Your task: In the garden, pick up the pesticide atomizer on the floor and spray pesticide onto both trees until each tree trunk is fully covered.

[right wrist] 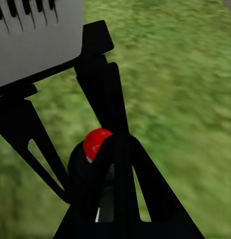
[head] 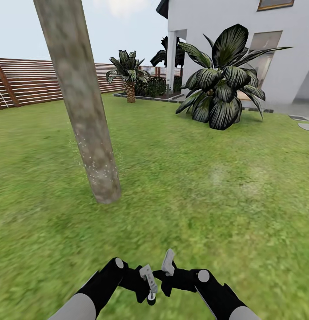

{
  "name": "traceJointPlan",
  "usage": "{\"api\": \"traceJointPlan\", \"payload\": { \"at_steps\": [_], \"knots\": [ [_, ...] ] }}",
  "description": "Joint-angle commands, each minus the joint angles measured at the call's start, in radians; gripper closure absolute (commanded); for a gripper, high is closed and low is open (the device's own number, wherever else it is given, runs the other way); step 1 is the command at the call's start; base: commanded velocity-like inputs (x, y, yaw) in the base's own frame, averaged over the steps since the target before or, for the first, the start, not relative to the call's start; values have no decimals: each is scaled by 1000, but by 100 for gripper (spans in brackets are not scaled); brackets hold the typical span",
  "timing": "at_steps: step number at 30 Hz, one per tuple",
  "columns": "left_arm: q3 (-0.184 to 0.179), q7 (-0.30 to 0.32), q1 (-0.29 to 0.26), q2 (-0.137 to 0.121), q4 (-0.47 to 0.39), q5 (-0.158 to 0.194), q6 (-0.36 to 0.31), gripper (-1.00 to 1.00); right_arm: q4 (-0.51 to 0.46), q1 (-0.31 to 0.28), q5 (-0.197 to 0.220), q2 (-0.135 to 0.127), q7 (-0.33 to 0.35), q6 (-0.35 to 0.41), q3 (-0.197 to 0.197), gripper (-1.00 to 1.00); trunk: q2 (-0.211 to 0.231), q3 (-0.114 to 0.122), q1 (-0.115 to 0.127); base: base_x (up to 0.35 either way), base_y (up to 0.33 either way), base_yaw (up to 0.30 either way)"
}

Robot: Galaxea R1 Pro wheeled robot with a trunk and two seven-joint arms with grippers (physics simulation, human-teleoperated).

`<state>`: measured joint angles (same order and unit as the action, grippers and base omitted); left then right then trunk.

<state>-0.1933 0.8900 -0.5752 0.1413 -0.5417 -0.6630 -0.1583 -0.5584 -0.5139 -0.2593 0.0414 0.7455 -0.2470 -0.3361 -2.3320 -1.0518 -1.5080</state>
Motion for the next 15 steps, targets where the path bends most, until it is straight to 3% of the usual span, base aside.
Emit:
{"api": "traceJointPlan", "payload": {
  "at_steps": [1,9,15],
  "knots": [
    [0,1,0,0,0,0,0,100,0,0,0,0,0,0,0,100,0,0,0,0,0,0],
    [2,0,2,-19,11,-9,2,100,0,0,0,0,0,0,-1,100,0,0,0,0,0,0],
    [5,0,5,-121,16,-6,2,100,1,0,-1,0,0,0,-1,100,0,0,0,0,0,0]
  ]
}}
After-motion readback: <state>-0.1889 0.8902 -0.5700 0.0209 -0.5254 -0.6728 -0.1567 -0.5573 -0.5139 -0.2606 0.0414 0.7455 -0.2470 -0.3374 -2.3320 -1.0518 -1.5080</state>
